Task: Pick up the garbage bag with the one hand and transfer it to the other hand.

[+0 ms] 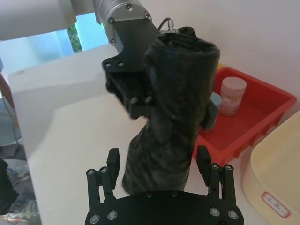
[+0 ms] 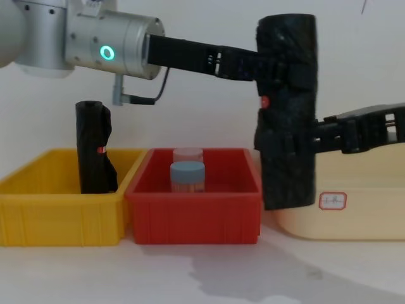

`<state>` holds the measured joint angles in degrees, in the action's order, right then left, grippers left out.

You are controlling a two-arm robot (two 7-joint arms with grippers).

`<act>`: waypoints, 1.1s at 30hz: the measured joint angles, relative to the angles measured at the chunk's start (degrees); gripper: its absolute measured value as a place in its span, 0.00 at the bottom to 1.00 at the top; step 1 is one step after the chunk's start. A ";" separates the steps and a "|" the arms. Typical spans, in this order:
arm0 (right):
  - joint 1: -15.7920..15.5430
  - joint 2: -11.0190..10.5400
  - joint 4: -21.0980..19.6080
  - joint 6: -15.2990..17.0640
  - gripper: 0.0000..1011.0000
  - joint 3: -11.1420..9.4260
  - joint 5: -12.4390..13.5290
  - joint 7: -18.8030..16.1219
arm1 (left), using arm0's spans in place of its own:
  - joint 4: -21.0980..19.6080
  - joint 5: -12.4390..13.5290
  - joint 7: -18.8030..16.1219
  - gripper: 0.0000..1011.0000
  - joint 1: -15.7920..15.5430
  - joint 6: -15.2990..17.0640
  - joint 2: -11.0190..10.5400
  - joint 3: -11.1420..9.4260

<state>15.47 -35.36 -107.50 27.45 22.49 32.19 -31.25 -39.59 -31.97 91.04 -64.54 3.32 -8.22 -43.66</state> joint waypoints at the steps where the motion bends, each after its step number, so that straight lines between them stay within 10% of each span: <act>1: 0.08 0.04 0.10 -0.16 0.99 0.13 -0.12 0.14 | 0.94 0.00 1.04 0.37 -0.42 -0.71 0.65 -0.31; 13: 0.58 0.23 1.37 -0.49 0.98 1.48 -0.71 1.13 | 5.59 -0.16 4.88 0.37 -2.55 -4.18 4.03 -2.04; 33: 0.69 0.11 1.83 -0.13 0.50 2.23 -0.38 1.38 | 8.43 -0.32 6.57 0.37 -3.80 -6.45 5.95 -3.00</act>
<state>16.16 -35.26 -105.67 27.32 24.72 31.81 -29.87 -31.15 -32.28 97.61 -68.34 -3.12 -2.27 -46.67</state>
